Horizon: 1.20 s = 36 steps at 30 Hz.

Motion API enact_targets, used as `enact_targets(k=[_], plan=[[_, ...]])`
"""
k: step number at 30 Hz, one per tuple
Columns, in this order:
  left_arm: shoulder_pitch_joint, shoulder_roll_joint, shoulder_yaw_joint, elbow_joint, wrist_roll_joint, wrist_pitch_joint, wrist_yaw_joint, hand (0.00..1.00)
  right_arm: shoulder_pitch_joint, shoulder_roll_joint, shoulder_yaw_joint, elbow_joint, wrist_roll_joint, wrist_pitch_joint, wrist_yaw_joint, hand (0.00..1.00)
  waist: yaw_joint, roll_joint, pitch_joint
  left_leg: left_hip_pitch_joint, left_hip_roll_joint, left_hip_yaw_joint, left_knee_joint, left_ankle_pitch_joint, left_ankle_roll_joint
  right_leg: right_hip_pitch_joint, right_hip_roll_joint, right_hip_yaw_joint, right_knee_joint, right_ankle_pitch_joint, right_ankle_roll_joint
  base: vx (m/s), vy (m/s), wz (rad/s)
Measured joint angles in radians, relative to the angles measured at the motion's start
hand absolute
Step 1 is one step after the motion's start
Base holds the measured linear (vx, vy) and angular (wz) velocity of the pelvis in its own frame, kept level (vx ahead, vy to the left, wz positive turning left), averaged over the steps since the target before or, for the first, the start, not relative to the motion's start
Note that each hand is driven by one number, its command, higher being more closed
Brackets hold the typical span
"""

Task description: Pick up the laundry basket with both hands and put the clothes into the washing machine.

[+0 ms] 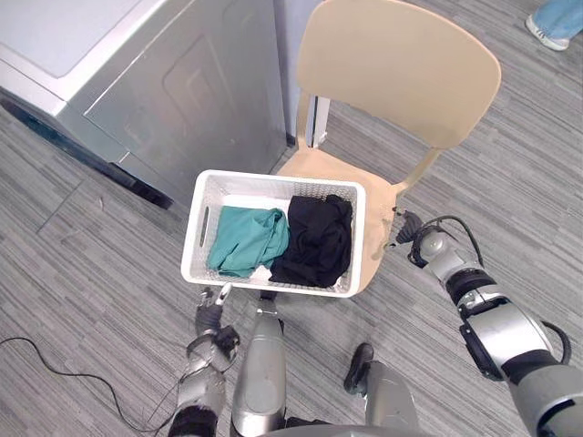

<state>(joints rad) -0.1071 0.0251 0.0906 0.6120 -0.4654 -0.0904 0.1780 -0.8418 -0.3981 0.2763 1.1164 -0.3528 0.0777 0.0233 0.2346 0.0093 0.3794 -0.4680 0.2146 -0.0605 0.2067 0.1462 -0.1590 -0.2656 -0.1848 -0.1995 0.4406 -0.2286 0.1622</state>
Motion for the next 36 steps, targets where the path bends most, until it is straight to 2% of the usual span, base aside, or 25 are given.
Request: enact_targets(k=[3,4,5,7,10,12,14,17,22,25,32,36], plan=[[-0.124,0.007,0.000,0.089,-0.032,0.007,0.024,0.00,-0.050,0.004,-0.054,0.001,0.011,0.011,-0.002,0.00,-0.006,-0.006,0.001,-0.015,0.015,0.007,-0.006,0.015,-0.003,-0.022,0.018,0.017,-0.021,0.023,-0.003,0.00,-0.032,-0.22],[-0.182,0.017,0.002,0.112,-0.040,0.006,0.043,0.00,-0.075,0.006,-0.082,0.003,0.024,0.011,-0.005,0.00,-0.021,-0.007,0.001,-0.016,0.019,0.008,-0.018,0.024,-0.002,-0.024,0.024,0.018,-0.028,0.031,-0.003,-0.04,-0.049,-0.45],[-0.341,0.082,0.023,0.165,-0.055,0.003,0.072,0.00,-0.141,0.022,-0.115,0.005,0.099,0.008,-0.033,0.00,-0.045,-0.029,0.001,-0.012,0.038,0.032,-0.032,0.033,-0.005,-0.050,0.043,0.062,-0.042,0.053,-0.006,-0.05,-0.052,-0.59],[-0.435,0.142,0.056,0.210,-0.072,-0.010,0.091,0.00,-0.162,0.032,-0.121,0.004,0.153,0.004,-0.043,0.00,-0.065,-0.057,0.002,-0.004,0.046,0.066,-0.035,0.034,-0.005,-0.072,0.050,0.093,-0.045,0.068,-0.009,-0.06,-0.022,-0.60],[-0.474,0.176,0.079,0.222,-0.072,-0.017,0.099,0.00,-0.161,0.031,-0.122,0.004,0.170,0.006,-0.046,0.00,-0.103,-0.073,0.010,0.012,0.047,0.082,-0.053,0.035,-0.005,-0.073,0.050,0.111,-0.055,0.078,-0.005,-0.03,-0.005,-0.20],[-0.477,0.198,0.080,0.224,-0.071,-0.016,0.111,0.00,-0.157,0.024,-0.123,0.003,0.195,0.003,-0.046,0.00,-0.114,-0.079,0.012,0.023,0.049,0.099,-0.061,0.035,-0.004,-0.078,0.055,0.131,-0.066,0.086,-0.003,0.00,-0.019,-0.33],[-0.494,0.241,0.099,0.225,-0.030,-0.014,0.113,0.00,-0.102,-0.007,-0.135,-0.003,0.210,-0.029,-0.041,0.00,-0.123,-0.092,0.019,0.024,0.050,0.118,-0.069,0.035,-0.004,-0.091,0.063,0.154,-0.085,0.102,-0.002,0.04,-0.034,-0.29],[-0.499,0.257,0.120,0.225,0.000,-0.012,0.116,0.00,-0.038,-0.009,-0.147,-0.003,0.234,-0.029,-0.038,0.00,-0.141,-0.104,0.026,0.026,0.047,0.118,-0.069,0.035,-0.004,-0.087,0.061,0.158,-0.095,0.106,0.000,0.06,-0.009,-0.05],[-0.484,0.239,0.107,0.225,0.030,-0.017,0.127,0.00,0.028,-0.011,-0.199,-0.002,0.245,-0.031,-0.031,0.00,-0.141,-0.105,0.027,0.030,0.047,0.118,-0.073,0.035,-0.004,-0.086,0.061,0.162,-0.095,0.106,0.000,0.02,-0.006,-0.02],[-0.450,0.221,0.052,0.227,0.069,-0.006,0.114,0.00,0.061,-0.011,-0.231,-0.001,0.245,-0.031,-0.020,0.00,-0.142,-0.109,0.040,0.058,0.043,0.120,-0.092,0.035,-0.004,-0.072,0.058,0.165,-0.097,0.106,0.000,0.00,0.000,0.00],[-0.394,0.114,-0.145,0.266,0.138,0.017,0.060,0.00,0.077,0.002,-0.290,0.001,0.247,-0.030,-0.021,0.00,-0.152,-0.109,0.041,0.068,0.020,0.111,-0.107,0.035,-0.004,-0.059,0.041,0.166,-0.109,0.110,0.009,0.01,0.007,0.03],[-0.393,0.087,-0.270,0.273,0.193,0.027,0.035,0.00,0.077,0.035,-0.290,0.004,0.256,-0.031,-0.025,0.00,-0.166,-0.113,0.049,0.074,0.015,0.102,-0.107,0.038,0.000,-0.038,0.038,0.158,-0.129,0.114,0.014,0.03,0.002,0.06]])
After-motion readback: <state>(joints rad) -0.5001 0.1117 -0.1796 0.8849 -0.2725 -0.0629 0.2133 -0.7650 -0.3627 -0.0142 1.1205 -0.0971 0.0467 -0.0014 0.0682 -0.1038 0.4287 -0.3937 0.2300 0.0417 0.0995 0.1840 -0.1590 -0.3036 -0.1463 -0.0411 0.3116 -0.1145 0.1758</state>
